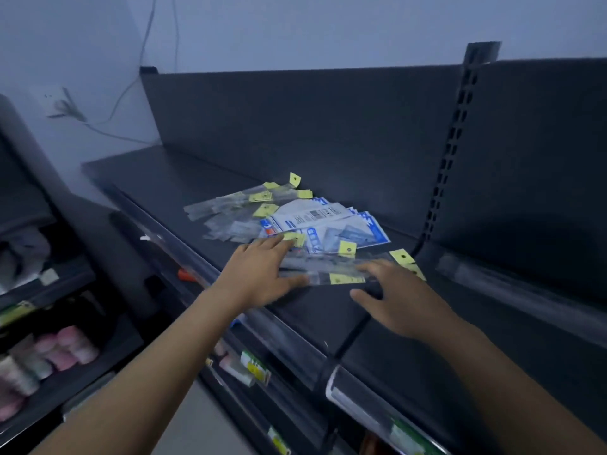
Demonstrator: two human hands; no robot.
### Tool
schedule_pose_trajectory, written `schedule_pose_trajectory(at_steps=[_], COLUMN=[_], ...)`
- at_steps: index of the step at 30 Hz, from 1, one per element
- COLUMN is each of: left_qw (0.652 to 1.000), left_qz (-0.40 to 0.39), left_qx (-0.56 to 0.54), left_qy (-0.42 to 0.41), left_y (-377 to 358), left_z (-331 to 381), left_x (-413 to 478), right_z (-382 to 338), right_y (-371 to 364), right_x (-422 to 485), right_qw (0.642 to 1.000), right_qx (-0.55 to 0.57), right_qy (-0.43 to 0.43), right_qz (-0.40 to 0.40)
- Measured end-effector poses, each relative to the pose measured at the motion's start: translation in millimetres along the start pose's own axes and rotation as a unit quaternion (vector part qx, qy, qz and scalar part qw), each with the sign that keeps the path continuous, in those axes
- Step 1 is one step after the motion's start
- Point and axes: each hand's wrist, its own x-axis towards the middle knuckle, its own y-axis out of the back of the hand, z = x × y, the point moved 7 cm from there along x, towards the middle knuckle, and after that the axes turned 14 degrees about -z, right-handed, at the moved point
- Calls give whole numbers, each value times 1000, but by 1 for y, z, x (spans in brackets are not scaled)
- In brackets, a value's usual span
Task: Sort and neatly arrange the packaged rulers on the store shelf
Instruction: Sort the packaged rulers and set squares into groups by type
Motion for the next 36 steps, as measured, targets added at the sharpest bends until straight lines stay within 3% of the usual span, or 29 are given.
schedule_pose_trajectory(at_steps=[6, 11, 15, 23, 30, 36], left_qw=[999, 985, 978, 961, 963, 901], left_qz=[-32, -135, -111, -114, -200, -325], left_qx=[-16, -43, 3, 69, 5, -258], left_qy=[-19, -100, -179, -243, -183, -128], left_y=[12, 3, 16, 34, 28, 28], left_z=[-47, -64, -86, -118, -111, -96], left_x=[114, 179, 205, 234, 256, 264], right_z=[-8, -10, -13, -20, -49, -49], right_y=[8, 6, 12, 9, -9, -11], right_x=[103, 160, 173, 175, 214, 213], right_qw=[1000, 995, 981, 914, 957, 954], right_qx=[-19, -37, -61, -81, -3, -2], right_qy=[-18, -88, -178, -395, -286, -295], right_qz=[0, -16, 48, 53, 53, 50])
